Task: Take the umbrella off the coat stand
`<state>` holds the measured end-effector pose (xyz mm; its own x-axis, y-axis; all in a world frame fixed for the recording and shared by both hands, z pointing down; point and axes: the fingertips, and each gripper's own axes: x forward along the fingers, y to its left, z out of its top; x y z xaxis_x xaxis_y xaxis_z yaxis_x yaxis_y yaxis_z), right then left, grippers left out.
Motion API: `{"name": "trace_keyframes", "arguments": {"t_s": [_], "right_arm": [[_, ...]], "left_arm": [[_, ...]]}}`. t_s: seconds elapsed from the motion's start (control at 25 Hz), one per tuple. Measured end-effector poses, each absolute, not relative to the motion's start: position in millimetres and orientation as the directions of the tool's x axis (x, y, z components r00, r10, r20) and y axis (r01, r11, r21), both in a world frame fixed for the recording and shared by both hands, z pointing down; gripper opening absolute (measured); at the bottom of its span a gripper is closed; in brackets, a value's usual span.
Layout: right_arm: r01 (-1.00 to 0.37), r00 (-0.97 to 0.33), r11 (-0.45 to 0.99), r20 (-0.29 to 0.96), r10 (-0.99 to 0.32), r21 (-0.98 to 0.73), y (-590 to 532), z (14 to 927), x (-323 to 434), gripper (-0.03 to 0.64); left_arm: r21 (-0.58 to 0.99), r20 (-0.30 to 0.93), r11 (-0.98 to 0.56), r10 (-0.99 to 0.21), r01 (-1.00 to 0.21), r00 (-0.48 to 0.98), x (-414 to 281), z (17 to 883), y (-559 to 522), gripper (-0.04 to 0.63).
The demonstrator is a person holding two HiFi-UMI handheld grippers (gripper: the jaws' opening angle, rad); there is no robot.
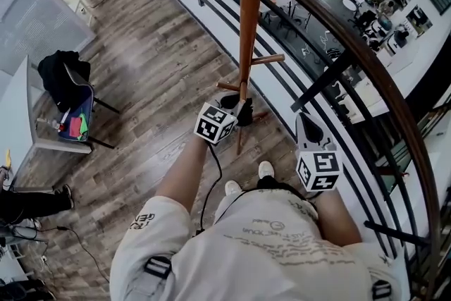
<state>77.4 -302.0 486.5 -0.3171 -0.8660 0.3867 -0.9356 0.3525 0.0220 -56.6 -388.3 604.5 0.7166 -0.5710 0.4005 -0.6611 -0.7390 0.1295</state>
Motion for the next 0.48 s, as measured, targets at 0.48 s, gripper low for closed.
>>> {"name": "trace_keyframes", "arguments": {"t_s": [0.48], "right_arm": [[-0.922,-0.361,0.387,0.361,-0.860,-0.002,-302,481,69,0.002]], "left_arm": [[0.137,0.327,-0.728,-0.607,-0.672,0.724,-54,561,-362,0.005]]}}
